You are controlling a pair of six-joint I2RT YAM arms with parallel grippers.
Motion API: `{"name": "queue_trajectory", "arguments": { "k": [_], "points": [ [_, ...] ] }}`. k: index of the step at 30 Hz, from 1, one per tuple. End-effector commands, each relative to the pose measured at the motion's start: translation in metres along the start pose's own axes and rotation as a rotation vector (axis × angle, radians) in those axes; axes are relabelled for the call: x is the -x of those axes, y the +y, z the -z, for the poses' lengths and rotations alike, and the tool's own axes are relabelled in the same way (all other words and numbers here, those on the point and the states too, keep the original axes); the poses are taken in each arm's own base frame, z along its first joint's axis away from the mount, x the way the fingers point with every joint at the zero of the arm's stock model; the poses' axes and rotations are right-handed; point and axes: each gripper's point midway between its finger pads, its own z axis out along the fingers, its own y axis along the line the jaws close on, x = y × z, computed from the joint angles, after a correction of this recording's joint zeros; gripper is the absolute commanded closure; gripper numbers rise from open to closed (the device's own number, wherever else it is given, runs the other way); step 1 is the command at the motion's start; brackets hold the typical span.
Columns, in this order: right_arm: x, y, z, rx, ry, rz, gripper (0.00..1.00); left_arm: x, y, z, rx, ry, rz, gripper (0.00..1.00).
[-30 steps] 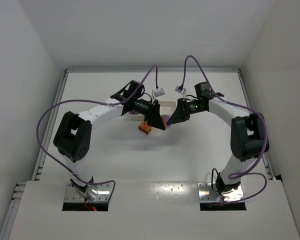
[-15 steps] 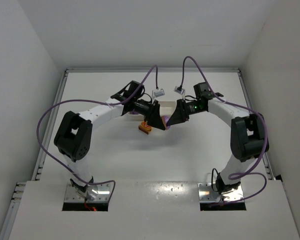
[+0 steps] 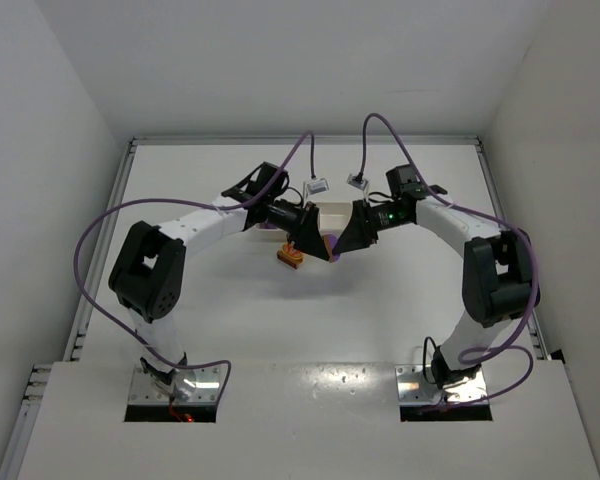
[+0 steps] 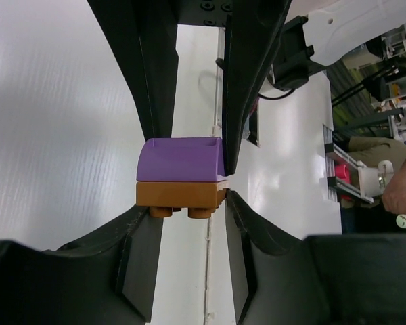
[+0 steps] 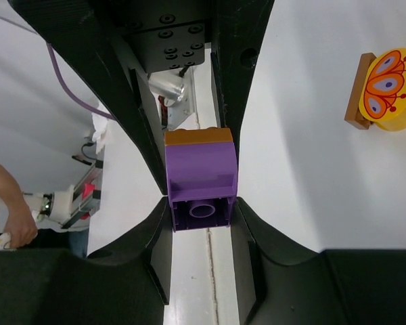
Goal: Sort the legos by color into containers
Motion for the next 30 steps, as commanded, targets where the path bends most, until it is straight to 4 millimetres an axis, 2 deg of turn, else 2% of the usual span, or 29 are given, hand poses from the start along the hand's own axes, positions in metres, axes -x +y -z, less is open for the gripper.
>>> {"name": "queue_trajectory", "arguments": {
  "k": [1, 2, 9, 12, 14, 16, 17, 22, 23, 24, 25, 27, 29, 30],
  "points": [
    [0.001, 0.003, -0.004, -0.014, 0.012, 0.065, 1.00, 0.016, -0.023, -0.001, -0.091, -0.026, -0.117, 0.97],
    [0.003, 0.001, -0.001, -0.020, 0.004, 0.063, 1.00, 0.013, -0.020, -0.002, -0.082, -0.027, -0.116, 1.00],
    [0.009, -0.010, 0.020, -0.047, -0.056, 0.034, 1.00, 0.000, -0.027, 0.004, -0.063, -0.035, -0.146, 1.00],
    [0.015, -0.009, 0.029, -0.049, -0.085, 0.037, 1.00, -0.003, -0.025, 0.008, -0.047, -0.045, -0.148, 1.00],
    [0.016, -0.011, 0.034, -0.058, -0.097, 0.025, 1.00, -0.012, -0.022, 0.007, -0.046, -0.037, -0.129, 1.00],
    [0.019, -0.011, 0.039, -0.069, -0.110, 0.030, 1.00, -0.014, -0.023, 0.008, -0.046, -0.037, -0.128, 1.00],
    [0.024, -0.011, 0.048, -0.079, -0.135, 0.046, 1.00, -0.016, -0.020, 0.007, -0.037, -0.038, -0.128, 1.00],
    [0.024, -0.011, 0.057, -0.091, -0.165, 0.027, 1.00, -0.016, -0.018, 0.008, -0.012, -0.044, -0.124, 1.00],
    [0.023, -0.010, 0.057, -0.092, -0.167, 0.036, 1.00, -0.014, -0.014, 0.007, 0.000, -0.045, -0.113, 0.98],
    [0.023, -0.008, 0.057, -0.082, -0.169, 0.037, 1.00, -0.008, -0.014, 0.010, 0.006, -0.056, -0.113, 0.77],
    [0.021, -0.003, 0.053, -0.063, -0.162, 0.040, 1.00, -0.010, -0.009, 0.008, 0.017, -0.052, -0.090, 0.67],
    [0.020, -0.001, 0.049, -0.055, -0.153, 0.043, 1.00, -0.001, -0.007, 0.008, 0.026, -0.064, -0.100, 0.53],
    [0.018, 0.002, 0.042, -0.040, -0.136, 0.048, 1.00, 0.004, -0.007, 0.008, 0.026, -0.068, -0.099, 0.50],
    [0.018, 0.002, 0.042, -0.040, -0.136, 0.048, 1.00, 0.010, -0.010, 0.008, 0.025, -0.076, -0.106, 0.44]
  ]
}}
